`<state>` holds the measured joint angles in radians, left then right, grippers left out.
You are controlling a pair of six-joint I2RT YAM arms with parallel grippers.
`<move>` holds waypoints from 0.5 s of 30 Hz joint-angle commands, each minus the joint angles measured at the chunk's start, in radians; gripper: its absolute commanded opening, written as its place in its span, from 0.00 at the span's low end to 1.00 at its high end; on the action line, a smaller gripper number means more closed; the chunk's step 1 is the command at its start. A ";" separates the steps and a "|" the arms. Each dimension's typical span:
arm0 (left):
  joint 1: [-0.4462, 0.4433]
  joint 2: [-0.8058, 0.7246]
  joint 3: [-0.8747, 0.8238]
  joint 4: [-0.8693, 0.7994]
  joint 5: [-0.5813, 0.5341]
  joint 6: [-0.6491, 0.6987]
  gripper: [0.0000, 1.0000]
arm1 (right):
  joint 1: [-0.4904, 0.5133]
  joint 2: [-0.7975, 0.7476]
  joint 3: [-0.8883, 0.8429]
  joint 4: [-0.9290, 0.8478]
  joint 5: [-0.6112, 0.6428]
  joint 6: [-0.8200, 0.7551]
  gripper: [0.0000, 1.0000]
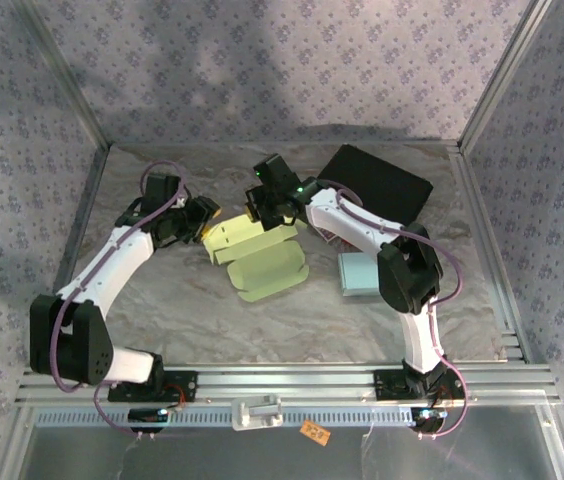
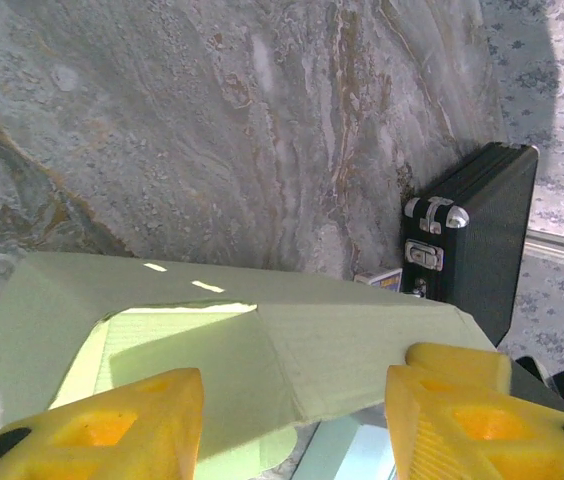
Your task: Fold the paper box
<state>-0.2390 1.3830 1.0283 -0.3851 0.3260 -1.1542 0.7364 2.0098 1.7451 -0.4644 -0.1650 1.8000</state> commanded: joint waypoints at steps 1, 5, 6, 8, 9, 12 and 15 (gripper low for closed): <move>-0.022 0.037 0.015 0.057 0.010 -0.024 0.51 | 0.003 -0.043 -0.015 0.012 -0.004 0.022 0.00; -0.043 0.064 0.033 0.052 0.013 -0.027 0.50 | -0.001 -0.046 -0.028 0.036 -0.014 0.027 0.00; -0.045 0.068 0.033 0.056 0.012 -0.030 0.50 | 0.000 -0.046 -0.030 0.040 -0.018 0.028 0.00; -0.045 0.073 0.024 0.080 0.016 -0.037 0.47 | -0.001 -0.048 -0.030 0.043 -0.023 0.030 0.00; -0.045 0.074 0.021 0.096 0.019 -0.040 0.45 | -0.002 -0.049 -0.033 0.045 -0.025 0.030 0.00; -0.044 0.076 0.022 0.148 0.024 -0.033 0.39 | 0.000 -0.060 -0.047 0.057 -0.025 0.025 0.00; -0.037 0.055 0.059 0.080 0.019 0.020 0.43 | -0.004 -0.079 -0.094 0.098 -0.031 0.006 0.00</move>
<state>-0.2813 1.4563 1.0328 -0.2962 0.3302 -1.1828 0.7353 1.9846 1.6867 -0.3935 -0.1795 1.8145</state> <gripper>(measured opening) 0.417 0.052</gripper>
